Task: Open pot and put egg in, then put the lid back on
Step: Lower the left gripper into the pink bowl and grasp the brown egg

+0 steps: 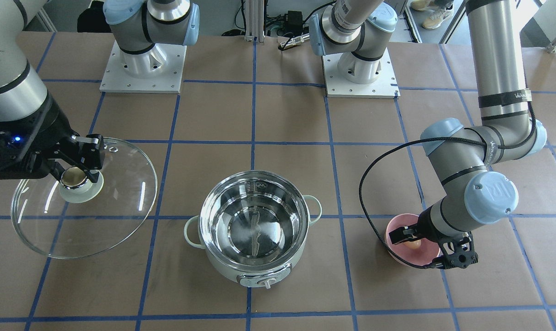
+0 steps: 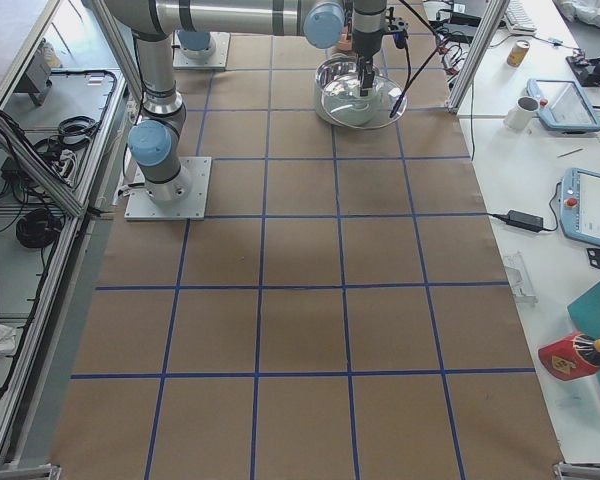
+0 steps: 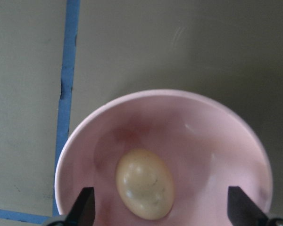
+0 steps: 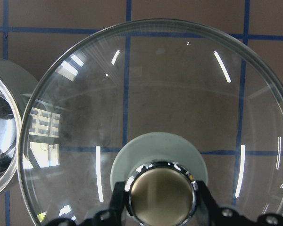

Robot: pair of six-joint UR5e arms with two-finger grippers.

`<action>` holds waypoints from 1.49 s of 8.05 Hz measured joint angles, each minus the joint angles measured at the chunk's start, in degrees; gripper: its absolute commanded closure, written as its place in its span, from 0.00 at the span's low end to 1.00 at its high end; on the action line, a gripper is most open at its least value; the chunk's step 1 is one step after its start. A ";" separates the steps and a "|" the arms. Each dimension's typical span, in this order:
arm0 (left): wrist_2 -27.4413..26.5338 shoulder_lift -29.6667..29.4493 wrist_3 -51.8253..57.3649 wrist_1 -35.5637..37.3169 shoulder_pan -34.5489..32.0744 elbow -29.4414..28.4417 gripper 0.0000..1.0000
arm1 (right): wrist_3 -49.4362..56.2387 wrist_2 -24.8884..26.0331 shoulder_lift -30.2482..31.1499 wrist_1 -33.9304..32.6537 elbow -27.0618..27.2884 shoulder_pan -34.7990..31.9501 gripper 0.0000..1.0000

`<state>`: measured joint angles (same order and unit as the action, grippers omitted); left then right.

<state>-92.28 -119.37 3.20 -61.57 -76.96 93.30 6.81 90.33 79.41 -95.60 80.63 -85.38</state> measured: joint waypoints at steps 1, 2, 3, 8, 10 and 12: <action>-0.01 -0.42 0.00 0.02 0.02 0.18 0.00 | 0.54 0.40 -0.03 0.07 0.46 0.86 1.00; -0.10 -0.68 -0.01 0.03 0.04 0.51 0.01 | 0.80 0.56 -0.13 -0.12 1.03 1.24 1.00; -0.26 -0.85 -0.03 0.01 0.05 0.79 0.02 | 1.03 0.62 -0.25 -0.33 1.42 1.41 1.00; -0.17 -1.29 0.03 0.24 0.05 1.77 0.72 | 1.49 0.94 -0.67 -0.60 1.86 1.62 1.00; -0.29 -1.30 0.05 0.30 0.05 1.36 1.00 | 1.53 0.86 -0.71 -0.60 2.14 1.62 1.00; -0.48 -1.30 -0.02 0.31 0.05 1.23 1.00 | 1.51 0.63 -0.74 -0.64 2.22 1.62 1.00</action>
<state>-92.76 -120.67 3.17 -61.26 -76.91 94.52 8.32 90.96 78.68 -96.24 82.85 -83.76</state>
